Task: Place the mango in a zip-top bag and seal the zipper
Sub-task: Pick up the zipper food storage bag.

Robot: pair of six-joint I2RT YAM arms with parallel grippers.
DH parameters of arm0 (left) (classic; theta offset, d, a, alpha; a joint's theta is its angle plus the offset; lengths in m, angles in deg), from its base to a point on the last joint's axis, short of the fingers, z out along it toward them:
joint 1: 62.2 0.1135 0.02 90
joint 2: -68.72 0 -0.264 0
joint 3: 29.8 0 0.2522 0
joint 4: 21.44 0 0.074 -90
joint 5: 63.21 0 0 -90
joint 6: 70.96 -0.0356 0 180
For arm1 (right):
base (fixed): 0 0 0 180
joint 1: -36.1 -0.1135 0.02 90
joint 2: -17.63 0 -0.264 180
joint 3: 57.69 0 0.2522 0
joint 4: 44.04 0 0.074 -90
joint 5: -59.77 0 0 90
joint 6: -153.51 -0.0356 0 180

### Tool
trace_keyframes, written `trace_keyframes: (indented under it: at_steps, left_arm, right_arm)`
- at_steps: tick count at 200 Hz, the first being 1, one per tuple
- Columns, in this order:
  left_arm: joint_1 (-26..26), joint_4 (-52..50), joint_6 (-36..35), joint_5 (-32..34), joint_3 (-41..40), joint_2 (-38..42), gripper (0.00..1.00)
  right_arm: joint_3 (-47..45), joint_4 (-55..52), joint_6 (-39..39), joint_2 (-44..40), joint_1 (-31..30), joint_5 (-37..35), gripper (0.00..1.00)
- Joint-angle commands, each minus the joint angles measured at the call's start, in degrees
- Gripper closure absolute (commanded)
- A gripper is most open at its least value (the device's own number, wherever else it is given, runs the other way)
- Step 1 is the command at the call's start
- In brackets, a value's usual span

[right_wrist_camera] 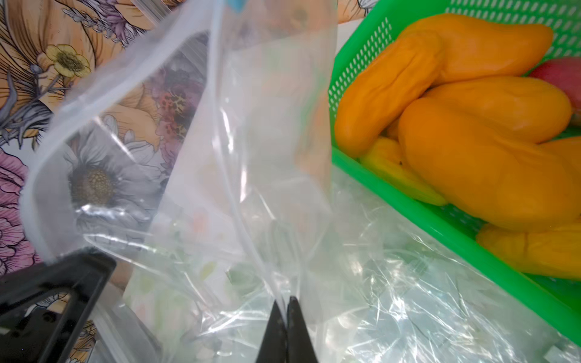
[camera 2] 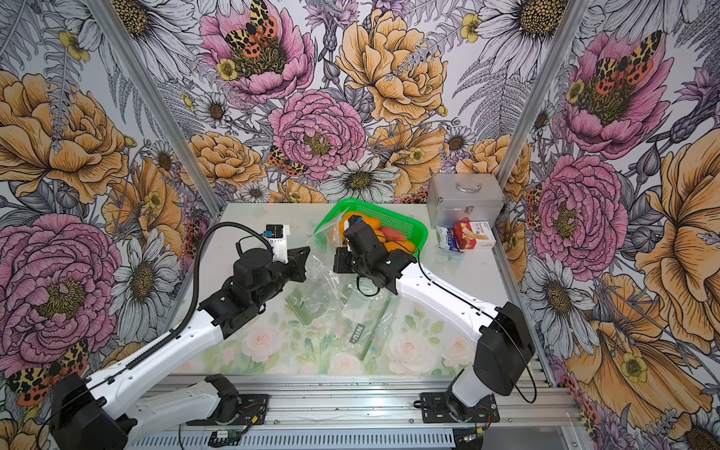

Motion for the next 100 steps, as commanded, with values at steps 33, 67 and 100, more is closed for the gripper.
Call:
trace_keyframes:
  at_steps: [33,67,100]
  left_arm:
    - [2.2,-9.2,-17.9,14.2,9.8,5.0,1.0]
    - [3.2,-13.5,-23.0,16.5,12.8,4.4,1.0]
    - [4.7,-15.7,-16.3,8.5,10.2,0.7,1.0]
  right_arm:
    - [20.3,-0.2,3.5,14.3,0.2,9.7,1.0]
    - [24.0,-0.2,2.4,18.2,0.0,11.7,1.0]
    - [17.0,-0.2,1.1,17.6,0.3,7.8,1.0]
